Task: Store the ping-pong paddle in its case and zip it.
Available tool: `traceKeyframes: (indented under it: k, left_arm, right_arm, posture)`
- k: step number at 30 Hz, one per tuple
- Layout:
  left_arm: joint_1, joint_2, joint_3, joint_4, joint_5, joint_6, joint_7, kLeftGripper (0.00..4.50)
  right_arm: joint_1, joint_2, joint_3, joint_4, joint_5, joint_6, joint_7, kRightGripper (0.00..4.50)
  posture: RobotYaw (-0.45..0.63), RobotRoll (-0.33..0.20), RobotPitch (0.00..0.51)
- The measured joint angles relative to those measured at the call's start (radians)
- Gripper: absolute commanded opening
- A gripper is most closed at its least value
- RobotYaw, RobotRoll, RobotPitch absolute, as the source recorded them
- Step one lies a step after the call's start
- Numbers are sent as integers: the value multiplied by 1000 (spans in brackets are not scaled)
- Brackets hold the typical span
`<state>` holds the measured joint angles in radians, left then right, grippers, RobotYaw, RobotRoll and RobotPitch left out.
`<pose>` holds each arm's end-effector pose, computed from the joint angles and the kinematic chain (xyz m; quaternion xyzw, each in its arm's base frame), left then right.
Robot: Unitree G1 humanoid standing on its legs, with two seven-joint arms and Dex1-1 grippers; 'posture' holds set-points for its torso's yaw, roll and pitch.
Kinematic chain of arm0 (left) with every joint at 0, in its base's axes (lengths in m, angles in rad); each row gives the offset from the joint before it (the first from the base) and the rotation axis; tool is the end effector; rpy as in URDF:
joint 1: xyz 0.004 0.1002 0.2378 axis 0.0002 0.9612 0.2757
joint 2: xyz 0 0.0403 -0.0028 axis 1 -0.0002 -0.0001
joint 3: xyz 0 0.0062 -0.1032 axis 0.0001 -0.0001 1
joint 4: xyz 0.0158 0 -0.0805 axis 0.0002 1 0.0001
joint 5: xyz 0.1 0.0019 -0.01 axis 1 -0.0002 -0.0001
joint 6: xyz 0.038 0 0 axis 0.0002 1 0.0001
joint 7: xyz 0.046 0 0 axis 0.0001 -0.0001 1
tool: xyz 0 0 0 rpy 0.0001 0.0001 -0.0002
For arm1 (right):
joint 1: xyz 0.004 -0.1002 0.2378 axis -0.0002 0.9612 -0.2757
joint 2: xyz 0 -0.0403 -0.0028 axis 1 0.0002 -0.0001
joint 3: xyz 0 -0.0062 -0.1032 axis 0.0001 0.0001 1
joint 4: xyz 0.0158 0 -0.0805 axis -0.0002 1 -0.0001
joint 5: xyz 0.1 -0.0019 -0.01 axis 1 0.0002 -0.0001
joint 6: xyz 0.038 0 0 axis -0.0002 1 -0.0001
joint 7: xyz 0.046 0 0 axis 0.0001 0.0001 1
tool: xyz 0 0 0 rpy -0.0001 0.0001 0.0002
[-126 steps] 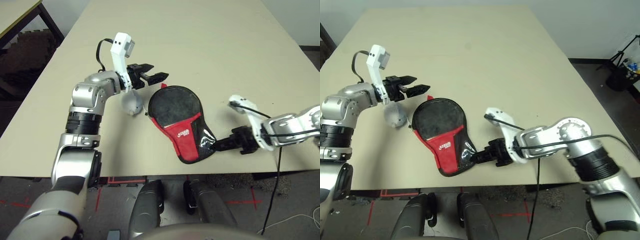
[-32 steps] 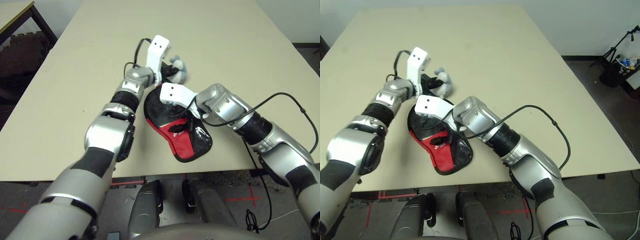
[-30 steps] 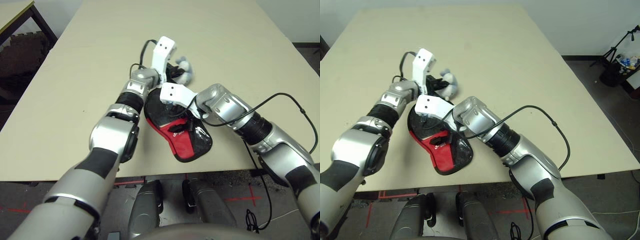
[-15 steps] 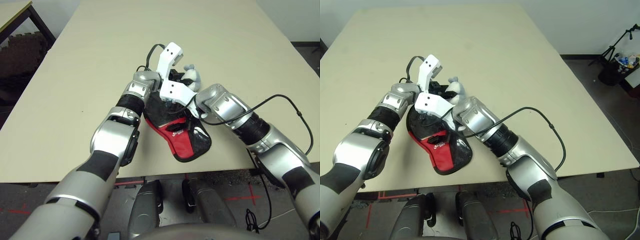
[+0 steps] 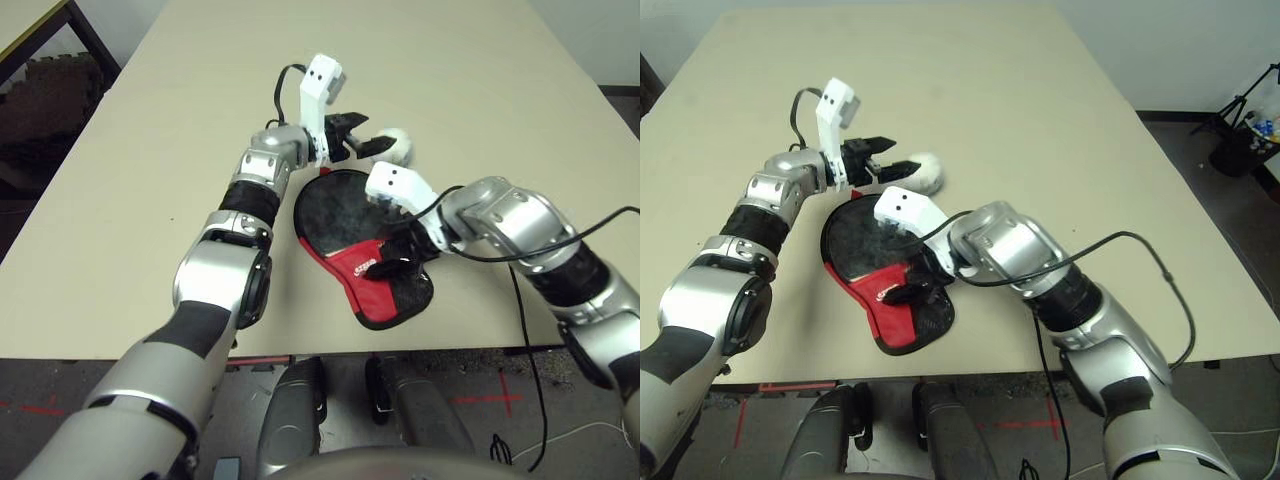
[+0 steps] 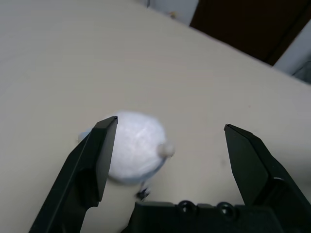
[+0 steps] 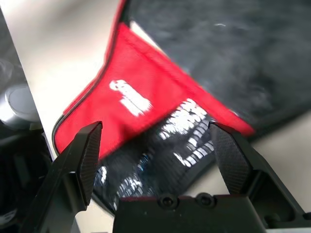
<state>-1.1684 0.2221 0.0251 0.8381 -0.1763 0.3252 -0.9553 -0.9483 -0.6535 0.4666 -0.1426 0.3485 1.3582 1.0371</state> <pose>0.3716 0.1339 0.2193 0.0268 0.0205 -0.5026 0.8638 0.2864 -0.1452 0.2259 -0.1900 0.3685 0.5108 0.7531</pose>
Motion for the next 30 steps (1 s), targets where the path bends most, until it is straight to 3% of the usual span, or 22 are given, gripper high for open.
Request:
traceKeyframes:
  k: [6, 14, 22, 30]
  left_arm:
    - [34, 72, -45, -82, 0, 76, -46, 4475]
    - [105, 195, -155, -192, 43, 198, -133, 4475]
    - [214, 241, -248, -369, 64, 300, -169, 4475]
    - [243, 234, -325, -407, 100, 354, -148, 4475]
  right_arm:
    - [-206, 67, -83, 410, -143, -237, -182, 4500]
    - [-392, 279, -176, 995, -280, -586, -414, 4500]
    - [-463, 393, -225, 1243, -330, -758, -443, 4500]
    - [-466, 444, -260, 1365, -376, -816, -478, 4500]
  posture:
    - [-140, 0, 145]
    - [-83, 0, 129]
    - [-43, 0, 126]
    - [-44, 0, 128]
